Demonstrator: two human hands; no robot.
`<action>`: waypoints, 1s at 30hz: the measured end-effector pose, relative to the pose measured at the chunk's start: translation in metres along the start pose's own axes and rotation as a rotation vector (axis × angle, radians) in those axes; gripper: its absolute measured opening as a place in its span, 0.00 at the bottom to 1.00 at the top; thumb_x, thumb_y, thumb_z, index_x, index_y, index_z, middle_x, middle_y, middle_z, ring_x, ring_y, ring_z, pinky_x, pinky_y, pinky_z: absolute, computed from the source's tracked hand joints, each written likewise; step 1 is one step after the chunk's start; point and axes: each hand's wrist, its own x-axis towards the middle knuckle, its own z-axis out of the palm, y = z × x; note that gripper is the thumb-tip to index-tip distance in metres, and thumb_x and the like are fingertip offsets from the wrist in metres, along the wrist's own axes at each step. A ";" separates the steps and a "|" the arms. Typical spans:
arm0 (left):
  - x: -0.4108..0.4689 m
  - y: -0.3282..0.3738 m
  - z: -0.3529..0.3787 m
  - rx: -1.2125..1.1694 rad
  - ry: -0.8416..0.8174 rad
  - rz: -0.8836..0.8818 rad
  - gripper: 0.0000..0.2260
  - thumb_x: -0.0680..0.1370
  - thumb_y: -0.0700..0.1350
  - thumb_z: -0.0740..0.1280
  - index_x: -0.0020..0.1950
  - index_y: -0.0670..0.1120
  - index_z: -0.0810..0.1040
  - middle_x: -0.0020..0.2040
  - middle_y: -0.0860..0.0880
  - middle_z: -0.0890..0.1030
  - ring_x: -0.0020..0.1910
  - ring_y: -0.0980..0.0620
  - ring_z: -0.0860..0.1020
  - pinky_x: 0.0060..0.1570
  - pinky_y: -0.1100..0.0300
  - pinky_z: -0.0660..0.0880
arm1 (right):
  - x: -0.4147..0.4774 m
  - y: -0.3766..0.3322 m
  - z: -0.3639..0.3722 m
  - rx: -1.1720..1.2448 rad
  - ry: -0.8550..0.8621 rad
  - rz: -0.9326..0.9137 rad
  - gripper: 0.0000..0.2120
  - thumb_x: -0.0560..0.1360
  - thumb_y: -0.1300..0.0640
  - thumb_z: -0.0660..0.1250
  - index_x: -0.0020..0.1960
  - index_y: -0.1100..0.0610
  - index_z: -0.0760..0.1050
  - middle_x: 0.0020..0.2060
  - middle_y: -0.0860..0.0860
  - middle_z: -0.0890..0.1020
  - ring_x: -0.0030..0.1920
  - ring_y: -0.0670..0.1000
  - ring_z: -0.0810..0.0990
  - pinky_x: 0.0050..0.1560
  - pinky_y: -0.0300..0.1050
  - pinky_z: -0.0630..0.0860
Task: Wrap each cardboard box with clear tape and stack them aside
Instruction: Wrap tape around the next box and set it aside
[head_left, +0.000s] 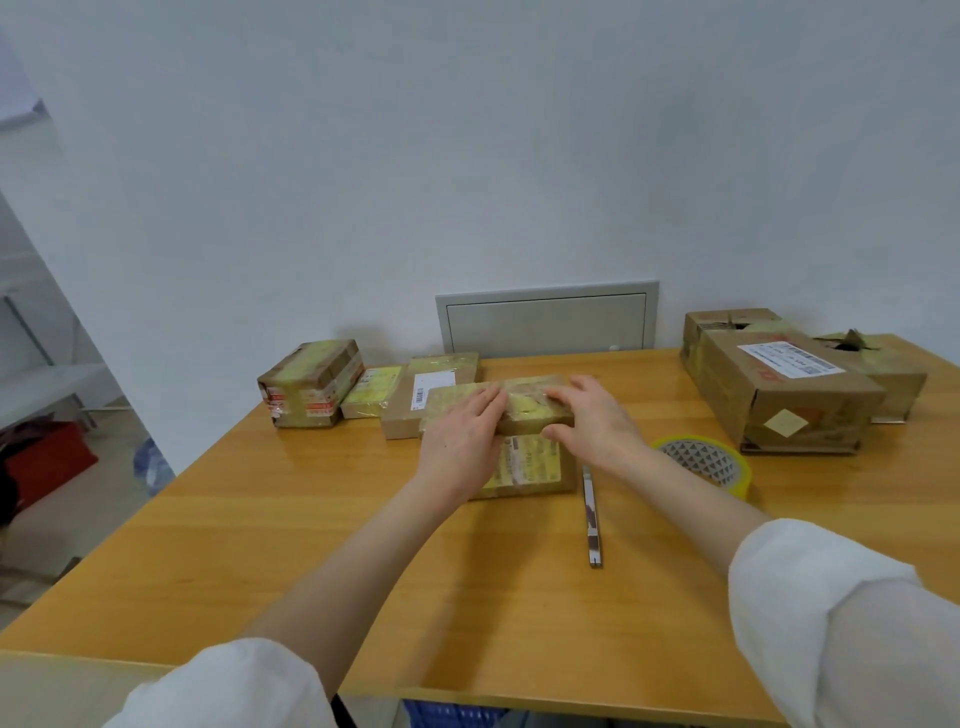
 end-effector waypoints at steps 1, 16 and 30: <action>0.001 0.002 0.000 0.003 -0.012 0.020 0.24 0.82 0.46 0.56 0.78 0.48 0.55 0.78 0.51 0.56 0.77 0.53 0.54 0.72 0.59 0.54 | 0.000 -0.003 -0.001 -0.087 0.009 -0.043 0.31 0.76 0.48 0.68 0.76 0.50 0.61 0.76 0.50 0.59 0.75 0.55 0.58 0.71 0.52 0.64; 0.004 0.011 0.005 0.024 -0.118 0.068 0.28 0.81 0.46 0.56 0.79 0.48 0.49 0.79 0.50 0.52 0.77 0.52 0.52 0.75 0.57 0.47 | -0.010 -0.016 0.008 -0.403 -0.016 -0.232 0.28 0.82 0.56 0.55 0.79 0.55 0.49 0.78 0.50 0.54 0.77 0.49 0.52 0.74 0.44 0.54; 0.007 0.006 0.000 -0.061 -0.219 0.085 0.31 0.80 0.45 0.59 0.79 0.47 0.47 0.79 0.49 0.51 0.77 0.52 0.50 0.75 0.57 0.46 | -0.007 -0.017 0.000 -0.369 -0.044 -0.248 0.27 0.80 0.60 0.58 0.78 0.53 0.55 0.77 0.48 0.58 0.75 0.50 0.60 0.68 0.47 0.66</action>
